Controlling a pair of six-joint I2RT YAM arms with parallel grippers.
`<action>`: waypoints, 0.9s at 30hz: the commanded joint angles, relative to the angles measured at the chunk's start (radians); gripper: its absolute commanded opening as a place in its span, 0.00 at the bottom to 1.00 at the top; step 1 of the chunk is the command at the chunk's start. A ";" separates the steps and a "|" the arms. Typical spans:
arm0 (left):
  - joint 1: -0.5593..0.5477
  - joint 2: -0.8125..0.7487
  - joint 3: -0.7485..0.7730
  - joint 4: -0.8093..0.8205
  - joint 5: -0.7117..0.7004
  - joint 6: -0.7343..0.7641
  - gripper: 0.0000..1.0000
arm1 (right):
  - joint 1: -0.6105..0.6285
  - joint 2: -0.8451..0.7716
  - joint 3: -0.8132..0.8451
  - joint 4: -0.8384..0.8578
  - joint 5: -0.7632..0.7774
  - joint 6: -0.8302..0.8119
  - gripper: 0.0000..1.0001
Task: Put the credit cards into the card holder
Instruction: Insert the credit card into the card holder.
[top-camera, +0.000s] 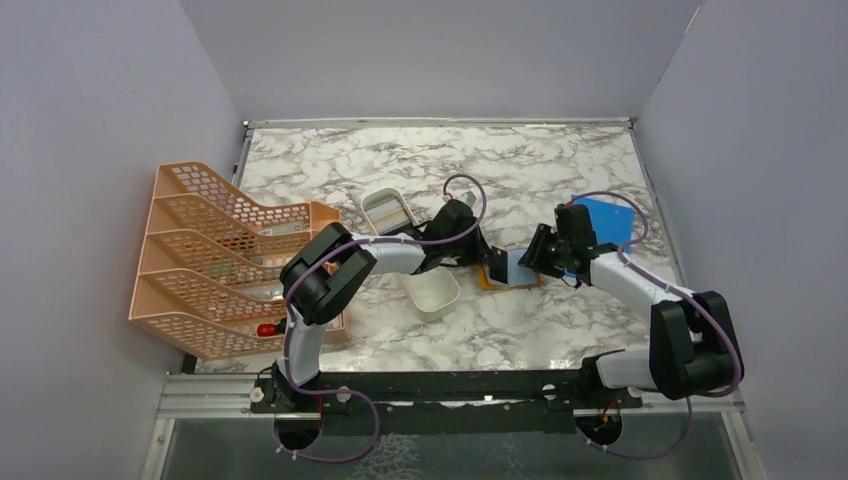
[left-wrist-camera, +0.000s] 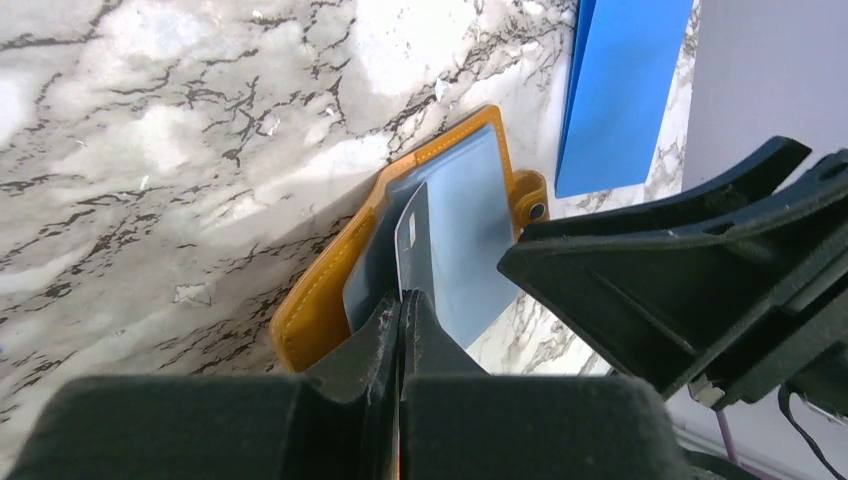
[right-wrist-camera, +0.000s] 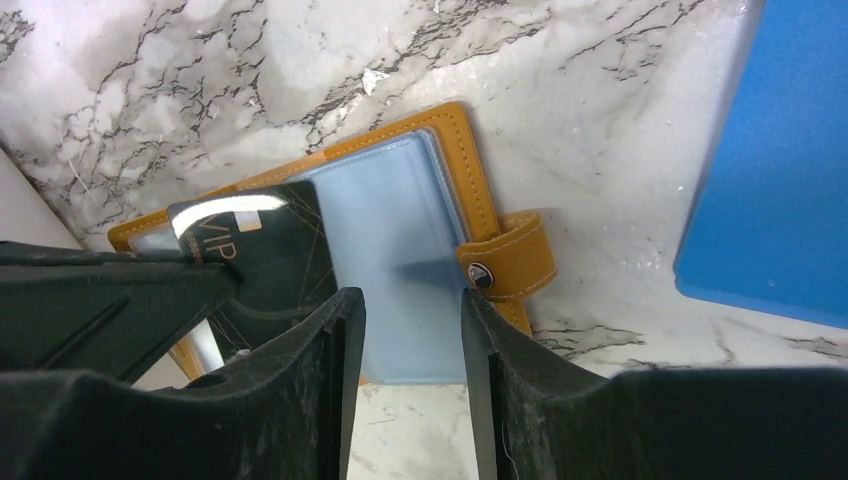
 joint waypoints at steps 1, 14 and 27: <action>-0.005 -0.013 0.024 -0.075 -0.084 0.041 0.00 | 0.007 -0.025 0.049 -0.075 0.044 -0.075 0.47; 0.003 0.039 0.096 -0.106 -0.062 0.116 0.00 | 0.004 0.106 0.107 -0.078 0.156 -0.171 0.41; 0.037 0.137 0.308 -0.208 -0.025 0.208 0.00 | -0.006 -0.046 -0.099 0.055 -0.012 0.119 0.39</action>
